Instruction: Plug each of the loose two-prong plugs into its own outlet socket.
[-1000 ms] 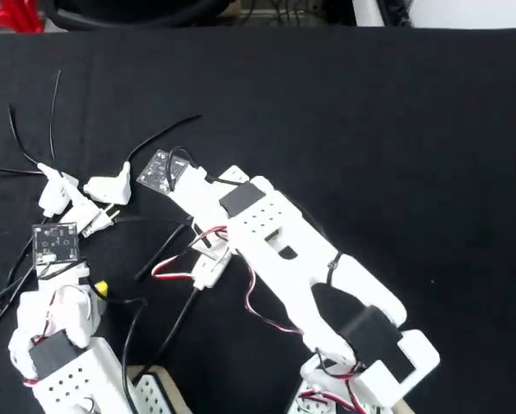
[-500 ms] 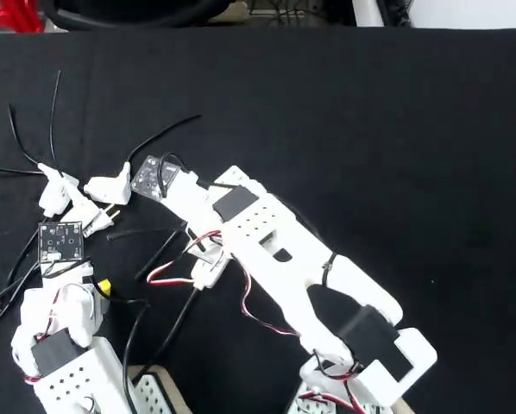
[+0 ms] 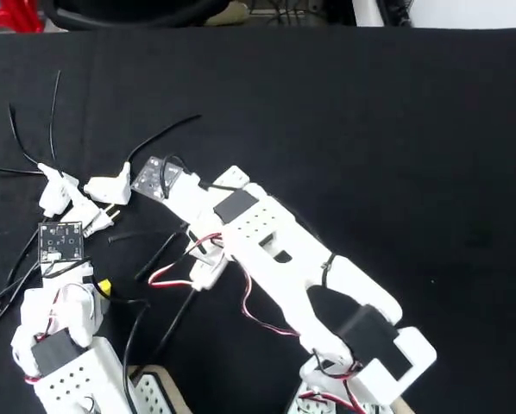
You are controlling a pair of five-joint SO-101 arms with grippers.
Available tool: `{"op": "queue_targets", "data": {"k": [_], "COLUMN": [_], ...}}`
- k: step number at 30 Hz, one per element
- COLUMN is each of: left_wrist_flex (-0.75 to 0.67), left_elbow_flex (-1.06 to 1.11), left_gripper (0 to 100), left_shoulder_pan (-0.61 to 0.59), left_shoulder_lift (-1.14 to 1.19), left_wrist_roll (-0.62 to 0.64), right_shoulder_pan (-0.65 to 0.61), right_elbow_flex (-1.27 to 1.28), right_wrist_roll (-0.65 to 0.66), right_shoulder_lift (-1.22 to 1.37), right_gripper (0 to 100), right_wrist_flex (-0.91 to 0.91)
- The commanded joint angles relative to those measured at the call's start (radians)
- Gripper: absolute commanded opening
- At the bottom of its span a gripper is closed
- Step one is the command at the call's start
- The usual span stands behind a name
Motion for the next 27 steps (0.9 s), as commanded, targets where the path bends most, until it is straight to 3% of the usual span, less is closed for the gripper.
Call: {"op": "queue_targets", "data": {"k": [1, 7, 12, 14, 22, 25, 27], "left_wrist_flex": [-0.020, -0.020, -0.020, -0.020, -0.012, 0.017, 0.058], "left_elbow_flex": [-0.002, -0.002, -0.001, -0.001, -0.016, -0.056, -0.104], "left_gripper": [29, 29, 29, 29, 29, 29, 29], "left_shoulder_pan": [0.013, 0.013, 0.015, 0.015, 0.119, 0.171, 0.226], "left_shoulder_lift": [-0.005, -0.005, -0.005, -0.005, -0.005, -0.005, -0.005], "left_wrist_roll": [0.006, 0.006, 0.006, 0.006, 0.006, 0.006, 0.006], "right_shoulder_pan": [0.000, -0.018, -0.006, -0.006, 0.000, 0.064, 0.181], "right_elbow_flex": [0.021, -0.001, -0.024, -0.021, -0.018, -0.016, -0.016], "right_wrist_roll": [-0.008, -0.020, -0.124, -0.124, -0.132, -0.132, -0.129], "right_shoulder_lift": [0.054, 0.119, -0.018, -0.096, -0.463, -0.564, -0.598], "right_gripper": [1.1, 3.1, 25.4, 29.1, 16.5, 7.9, 1.3], "right_wrist_flex": [-0.049, -0.080, 0.069, 0.129, 0.284, 0.345, 0.364]}}
